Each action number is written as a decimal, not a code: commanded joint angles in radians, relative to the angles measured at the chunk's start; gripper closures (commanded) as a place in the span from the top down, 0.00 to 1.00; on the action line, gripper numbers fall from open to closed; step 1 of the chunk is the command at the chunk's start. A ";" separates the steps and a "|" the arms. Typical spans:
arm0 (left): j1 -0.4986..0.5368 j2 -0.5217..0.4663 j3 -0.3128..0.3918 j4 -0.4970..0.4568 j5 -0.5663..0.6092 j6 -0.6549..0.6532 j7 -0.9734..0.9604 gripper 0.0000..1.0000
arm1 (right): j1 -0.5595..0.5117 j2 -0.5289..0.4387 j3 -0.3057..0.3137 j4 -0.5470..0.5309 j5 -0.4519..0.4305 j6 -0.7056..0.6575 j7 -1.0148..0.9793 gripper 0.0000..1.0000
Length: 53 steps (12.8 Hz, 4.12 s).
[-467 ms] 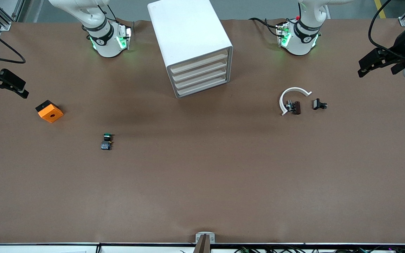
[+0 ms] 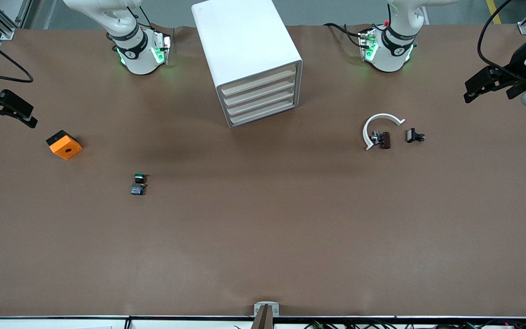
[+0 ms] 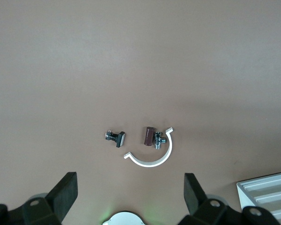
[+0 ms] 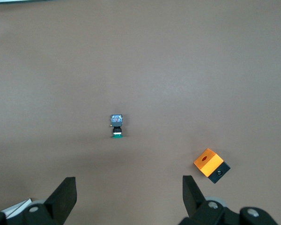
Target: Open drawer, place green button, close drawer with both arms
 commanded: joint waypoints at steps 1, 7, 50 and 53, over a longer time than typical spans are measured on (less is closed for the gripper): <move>-0.001 0.066 -0.006 0.034 -0.061 -0.022 0.010 1.00 | -0.007 0.013 0.008 0.022 -0.015 0.000 -0.006 1.00; -0.013 0.311 -0.012 0.168 -0.184 -0.020 0.004 1.00 | -0.004 0.019 0.008 0.022 -0.010 0.006 -0.006 1.00; -0.526 1.003 -0.009 0.188 -0.871 -0.060 -2.068 0.68 | 0.120 0.613 0.012 -0.335 0.002 0.761 0.027 0.69; -0.563 1.013 -0.009 0.186 -0.885 -0.060 -2.078 0.58 | 0.113 0.620 0.012 -0.334 0.002 0.765 0.024 0.64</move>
